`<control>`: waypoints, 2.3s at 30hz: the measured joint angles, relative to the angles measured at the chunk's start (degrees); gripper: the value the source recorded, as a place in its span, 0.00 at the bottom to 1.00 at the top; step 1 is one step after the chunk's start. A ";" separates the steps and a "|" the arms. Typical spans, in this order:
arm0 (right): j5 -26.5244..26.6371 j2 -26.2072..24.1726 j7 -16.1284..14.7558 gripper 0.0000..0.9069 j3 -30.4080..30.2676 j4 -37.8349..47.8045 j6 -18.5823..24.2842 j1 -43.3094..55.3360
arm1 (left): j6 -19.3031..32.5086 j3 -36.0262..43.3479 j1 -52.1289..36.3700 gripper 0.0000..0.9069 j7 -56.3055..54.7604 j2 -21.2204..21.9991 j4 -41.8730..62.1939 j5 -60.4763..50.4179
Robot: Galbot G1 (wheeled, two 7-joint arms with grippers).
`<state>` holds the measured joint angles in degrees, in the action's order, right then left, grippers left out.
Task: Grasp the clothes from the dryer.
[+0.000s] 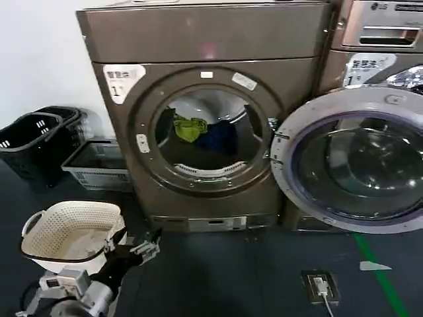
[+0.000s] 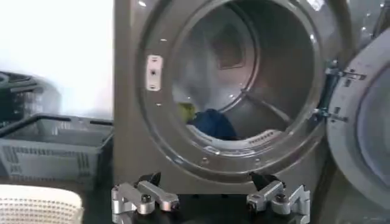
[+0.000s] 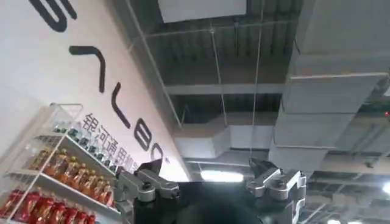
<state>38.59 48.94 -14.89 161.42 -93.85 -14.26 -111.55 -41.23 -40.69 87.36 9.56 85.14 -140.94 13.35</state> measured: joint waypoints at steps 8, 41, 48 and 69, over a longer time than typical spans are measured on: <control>0.07 -0.13 -0.21 1.00 0.21 0.05 0.02 0.08 | -0.42 0.10 -0.14 1.00 0.16 0.08 -0.57 0.18; 2.40 -0.14 -0.36 1.00 -0.88 -0.91 1.11 2.33 | 0.32 4.15 0.31 1.00 1.05 1.17 -1.15 -1.60; 4.44 0.12 -0.11 1.00 -0.68 -1.25 1.08 2.15 | 1.65 3.96 0.14 1.00 1.97 0.35 -2.07 -1.37; 6.19 0.67 -0.04 1.00 2.61 -0.62 1.28 -1.05 | 3.96 4.04 -0.93 1.00 2.76 -0.87 -2.39 -1.09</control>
<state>44.77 49.60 -14.93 164.03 -94.47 -12.98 -112.60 -37.27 -36.65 86.44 12.33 84.28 -143.33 12.26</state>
